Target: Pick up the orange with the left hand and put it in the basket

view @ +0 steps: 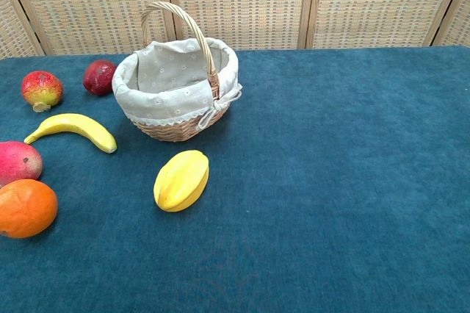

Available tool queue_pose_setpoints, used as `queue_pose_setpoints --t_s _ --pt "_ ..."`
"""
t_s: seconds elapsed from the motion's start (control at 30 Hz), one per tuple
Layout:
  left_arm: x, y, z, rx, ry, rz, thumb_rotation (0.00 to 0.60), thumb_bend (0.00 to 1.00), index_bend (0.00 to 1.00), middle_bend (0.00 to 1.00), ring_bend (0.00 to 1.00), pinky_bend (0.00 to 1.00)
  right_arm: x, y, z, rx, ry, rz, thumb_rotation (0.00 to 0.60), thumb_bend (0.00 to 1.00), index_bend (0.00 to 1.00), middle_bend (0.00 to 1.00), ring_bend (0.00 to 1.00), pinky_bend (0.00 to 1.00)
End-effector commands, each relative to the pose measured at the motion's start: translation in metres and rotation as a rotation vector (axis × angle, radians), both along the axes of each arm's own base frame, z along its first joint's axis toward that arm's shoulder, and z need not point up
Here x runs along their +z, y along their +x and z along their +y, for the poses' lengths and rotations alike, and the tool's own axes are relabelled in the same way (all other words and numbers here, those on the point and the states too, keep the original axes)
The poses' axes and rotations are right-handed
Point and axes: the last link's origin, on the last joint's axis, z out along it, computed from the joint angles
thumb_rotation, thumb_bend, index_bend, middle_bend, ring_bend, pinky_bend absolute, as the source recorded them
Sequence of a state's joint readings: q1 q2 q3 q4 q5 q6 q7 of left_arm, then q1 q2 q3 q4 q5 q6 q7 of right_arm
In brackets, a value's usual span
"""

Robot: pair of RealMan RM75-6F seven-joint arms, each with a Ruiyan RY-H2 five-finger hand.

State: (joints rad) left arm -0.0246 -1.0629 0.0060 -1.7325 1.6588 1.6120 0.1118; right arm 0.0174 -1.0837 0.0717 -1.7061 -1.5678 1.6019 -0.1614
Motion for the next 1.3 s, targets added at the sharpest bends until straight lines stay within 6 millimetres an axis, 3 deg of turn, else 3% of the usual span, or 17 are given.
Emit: queue_pose_setpoints --t_s 0.03,0.27,0.6,0.87,0.97,1.13,1.2,1.3 --pt "-0.001 0.0 0.0 -0.003 -0.007 0.004 0.6 0.0 0.0 0.0 0.0 0.0 0.0 0.0 0.0 -0.001 0.001 0.0 0.6 0.0 0.0 0.0 0.0 0.0" --pt "-0.01 -0.002 0.002 0.0 -0.063 0.03 0.6 0.0 0.0 0.0 0.0 0.0 0.001 -0.001 0.0 -0.005 0.001 -0.003 0.6 0.0 0.0 0.0 0.0 0.0" --pt "-0.083 -0.023 0.051 -0.23 -0.396 0.287 0.6 0.0 0.0 0.0 0.0 0.0 0.002 -0.002 -0.003 -0.018 0.001 -0.009 0.6 0.0 0.0 0.0 0.0 0.0" --pt "-0.117 -0.032 0.075 -0.385 -0.531 0.417 0.6 0.0 0.0 0.0 0.0 0.02 0.002 -0.005 -0.006 -0.039 -0.008 -0.004 0.6 0.0 0.0 0.0 0.0 0.0" --pt "-0.124 -0.03 0.079 -0.398 -0.539 0.414 0.6 0.0 0.11 0.04 0.03 0.1 0.001 -0.006 -0.006 -0.042 -0.006 -0.002 0.6 0.0 0.0 0.0 0.0 0.0" --pt "-0.141 -0.024 0.091 -0.42 -0.552 0.38 0.6 0.02 0.35 0.29 0.23 0.34 0.0 -0.008 -0.009 -0.053 -0.008 -0.003 0.6 0.0 0.0 0.0 0.0 0.0" --pt "-0.14 -0.019 0.095 -0.447 -0.533 0.341 0.6 0.05 0.47 0.42 0.34 0.43 0.001 -0.008 -0.009 -0.055 -0.011 -0.005 0.6 0.0 0.0 0.0 0.0 0.0" --pt "-0.127 -0.013 0.102 -0.475 -0.471 0.312 0.6 0.07 0.55 0.5 0.4 0.48 0.001 -0.009 -0.009 -0.058 -0.012 -0.009 0.6 0.0 0.0 0.0 0.0 0.0"
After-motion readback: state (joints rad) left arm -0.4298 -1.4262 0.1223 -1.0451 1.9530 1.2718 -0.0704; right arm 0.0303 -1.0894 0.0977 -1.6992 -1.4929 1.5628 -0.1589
